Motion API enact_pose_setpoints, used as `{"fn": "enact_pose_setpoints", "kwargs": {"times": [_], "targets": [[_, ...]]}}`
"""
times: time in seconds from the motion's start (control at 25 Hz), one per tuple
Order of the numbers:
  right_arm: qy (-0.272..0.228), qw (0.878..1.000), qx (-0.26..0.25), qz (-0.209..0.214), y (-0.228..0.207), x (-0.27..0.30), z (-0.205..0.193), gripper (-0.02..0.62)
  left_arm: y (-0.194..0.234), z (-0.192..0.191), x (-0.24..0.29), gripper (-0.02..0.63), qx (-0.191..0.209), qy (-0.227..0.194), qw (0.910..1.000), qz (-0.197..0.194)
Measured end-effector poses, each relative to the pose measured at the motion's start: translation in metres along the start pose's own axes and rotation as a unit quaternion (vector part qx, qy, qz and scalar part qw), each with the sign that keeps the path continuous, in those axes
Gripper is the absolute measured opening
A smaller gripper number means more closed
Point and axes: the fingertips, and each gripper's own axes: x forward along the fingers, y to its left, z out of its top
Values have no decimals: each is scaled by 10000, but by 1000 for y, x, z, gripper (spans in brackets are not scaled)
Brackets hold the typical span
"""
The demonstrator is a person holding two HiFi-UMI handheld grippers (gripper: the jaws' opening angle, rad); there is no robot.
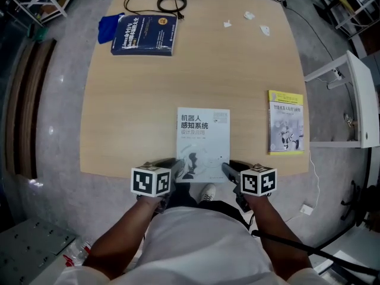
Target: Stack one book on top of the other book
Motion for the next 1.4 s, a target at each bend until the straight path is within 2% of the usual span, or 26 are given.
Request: {"fn": "enact_pose_setpoints", "kwargs": {"times": [0.4,0.96,1.12,1.2,1.24,1.4], "targets": [[289,9988,-315,223,6,-11,-39,106,-10,-34,-6,77,95,-22,9993,368],[353,9975,-499,346,9,-18,-61,106,-17,-62,-12,77,-26,-90,9992,397],[76,9985,-333,426,6,-19,-58,116,-14,-64,-11,84,-290,-207,9990,285],[-84,9985,-146,519,3,-21,-58,132,-13,-68,-11,146,-412,-255,9985,263],[-140,9982,-46,573,2,-21,-58,132,-12,-70,-12,155,-426,-252,9984,274],[-143,9973,277,662,-1,-23,-66,135,-11,-77,-9,158,-464,-205,9984,254]]}}
